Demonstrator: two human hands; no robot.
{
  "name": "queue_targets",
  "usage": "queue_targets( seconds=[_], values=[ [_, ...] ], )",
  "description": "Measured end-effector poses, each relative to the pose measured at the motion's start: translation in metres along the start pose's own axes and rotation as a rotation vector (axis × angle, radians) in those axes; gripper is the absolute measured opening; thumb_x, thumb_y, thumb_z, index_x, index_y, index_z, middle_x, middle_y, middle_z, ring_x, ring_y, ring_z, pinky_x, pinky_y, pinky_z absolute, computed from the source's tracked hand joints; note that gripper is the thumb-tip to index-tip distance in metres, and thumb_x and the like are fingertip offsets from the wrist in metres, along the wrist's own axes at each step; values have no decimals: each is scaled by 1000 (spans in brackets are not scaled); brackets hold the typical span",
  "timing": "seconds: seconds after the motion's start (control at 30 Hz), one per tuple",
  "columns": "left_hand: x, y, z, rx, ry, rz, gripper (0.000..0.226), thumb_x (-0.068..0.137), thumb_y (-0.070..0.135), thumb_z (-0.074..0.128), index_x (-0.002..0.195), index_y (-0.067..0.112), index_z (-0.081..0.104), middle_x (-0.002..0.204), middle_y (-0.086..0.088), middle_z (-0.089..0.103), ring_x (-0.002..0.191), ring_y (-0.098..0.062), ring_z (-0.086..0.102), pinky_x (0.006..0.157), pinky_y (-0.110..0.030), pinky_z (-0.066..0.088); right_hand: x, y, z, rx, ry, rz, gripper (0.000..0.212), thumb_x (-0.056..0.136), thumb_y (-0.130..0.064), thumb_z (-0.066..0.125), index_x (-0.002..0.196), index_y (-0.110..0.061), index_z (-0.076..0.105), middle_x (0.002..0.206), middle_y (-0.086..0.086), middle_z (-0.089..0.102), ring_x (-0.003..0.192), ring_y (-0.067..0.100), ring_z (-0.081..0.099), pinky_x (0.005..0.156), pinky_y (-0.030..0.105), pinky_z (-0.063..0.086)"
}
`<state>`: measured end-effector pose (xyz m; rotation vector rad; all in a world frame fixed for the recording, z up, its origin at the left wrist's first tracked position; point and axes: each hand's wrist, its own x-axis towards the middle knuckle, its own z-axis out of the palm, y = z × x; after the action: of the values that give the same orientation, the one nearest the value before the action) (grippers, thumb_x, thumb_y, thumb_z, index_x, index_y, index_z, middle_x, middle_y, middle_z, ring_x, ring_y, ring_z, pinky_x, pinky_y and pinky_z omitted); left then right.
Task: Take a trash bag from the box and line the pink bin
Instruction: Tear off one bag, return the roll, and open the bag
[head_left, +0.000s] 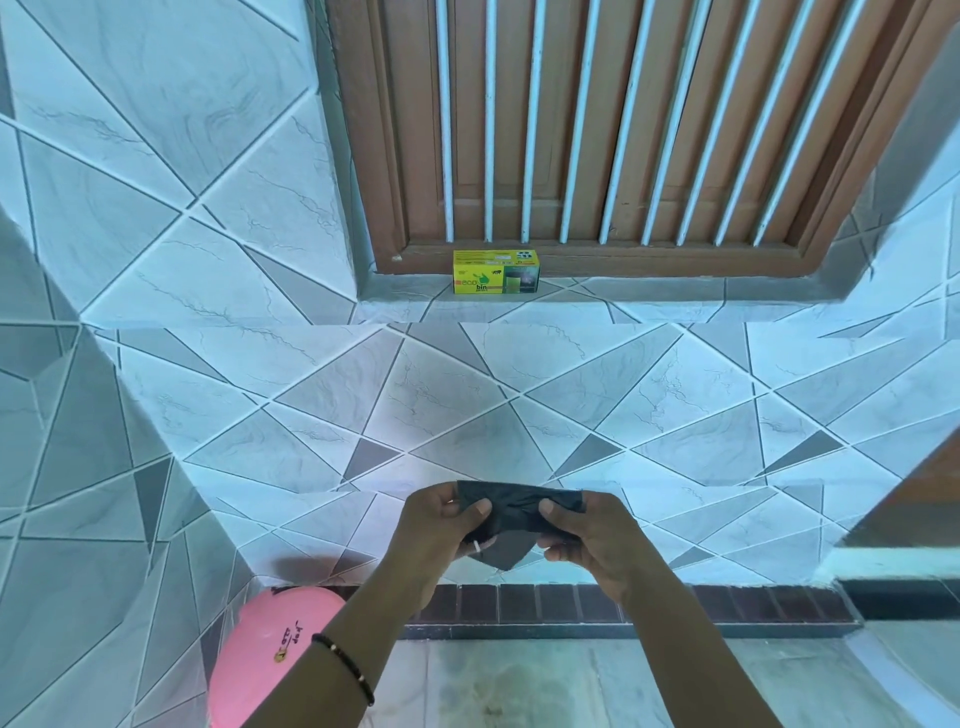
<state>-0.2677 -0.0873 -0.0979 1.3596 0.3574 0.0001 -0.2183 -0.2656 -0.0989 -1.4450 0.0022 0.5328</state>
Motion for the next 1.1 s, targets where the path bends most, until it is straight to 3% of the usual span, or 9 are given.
queue_targets(
  seconds=[0.17, 0.3, 0.4, 0.47, 0.6, 0.7, 0.83, 1.0, 1.1],
  values=[
    [0, -2, 3, 24, 93, -19, 11, 84, 13, 66, 87, 2, 67, 63, -8, 69, 52, -17, 64, 54, -23, 55, -1, -3, 6, -4, 39, -51, 15, 83, -13, 66, 90, 0, 70, 66, 10, 69, 52, 19, 58, 46, 24, 48],
    [5, -8, 2, 210, 196, -58, 29, 85, 36, 61, 96, 9, 62, 87, -9, 69, 72, -19, 66, 61, -26, 54, -1, -2, 13, -44, 92, -81, 18, 84, -20, 67, 85, -3, 71, 65, 15, 65, 51, 21, 56, 47, 27, 50],
    [-4, -11, 4, 511, 241, 159, 47, 80, 46, 63, 116, 21, 48, 115, 3, 54, 97, -16, 60, 73, -24, 50, 1, 1, 19, -157, 138, -89, 19, 85, -24, 66, 81, -6, 71, 67, 22, 67, 50, 20, 57, 47, 25, 50],
    [-11, -10, 5, 712, 150, 354, 52, 77, 46, 67, 121, 29, 45, 118, 11, 48, 103, -9, 53, 79, -23, 45, 4, 3, 20, -266, 186, -102, 21, 84, -25, 67, 84, -5, 71, 76, 20, 72, 51, 18, 58, 46, 21, 49],
    [-11, -9, 10, 1130, 23, 467, 22, 85, 35, 56, 106, 29, 59, 104, 10, 63, 99, -12, 56, 87, -29, 46, 7, 2, 21, -394, 193, -122, 27, 84, -30, 66, 80, -3, 72, 60, 9, 68, 43, 13, 54, 46, 23, 45],
    [-7, -10, 10, 1036, 60, 438, 10, 84, 25, 53, 85, 25, 62, 80, 6, 70, 76, -15, 62, 73, -34, 52, 3, 2, 21, -305, 139, -103, 36, 87, -34, 62, 81, 0, 70, 46, 6, 54, 34, 11, 42, 38, 19, 35],
    [-3, -6, 7, 898, 119, 350, 16, 84, 23, 55, 70, 31, 58, 59, 13, 61, 55, -6, 58, 57, -23, 45, -3, -3, 20, -333, -32, -217, 23, 84, -28, 67, 81, -6, 66, 53, 6, 56, 41, 14, 45, 43, 22, 38],
    [-1, -3, 4, 955, 86, 387, 20, 91, 29, 50, 72, 27, 56, 55, 13, 53, 54, -7, 51, 53, -14, 33, 2, -1, 22, -331, 36, -285, 10, 80, -11, 70, 89, -6, 70, 67, 9, 67, 48, 9, 52, 50, 20, 43],
    [-1, 0, 7, 834, 158, 300, 25, 93, 25, 45, 77, 13, 61, 65, 2, 61, 61, -15, 60, 56, -19, 45, 5, -1, 18, -329, 134, -248, 20, 80, -12, 69, 81, 7, 63, 57, 9, 59, 44, 9, 48, 46, 20, 39]
  ],
)
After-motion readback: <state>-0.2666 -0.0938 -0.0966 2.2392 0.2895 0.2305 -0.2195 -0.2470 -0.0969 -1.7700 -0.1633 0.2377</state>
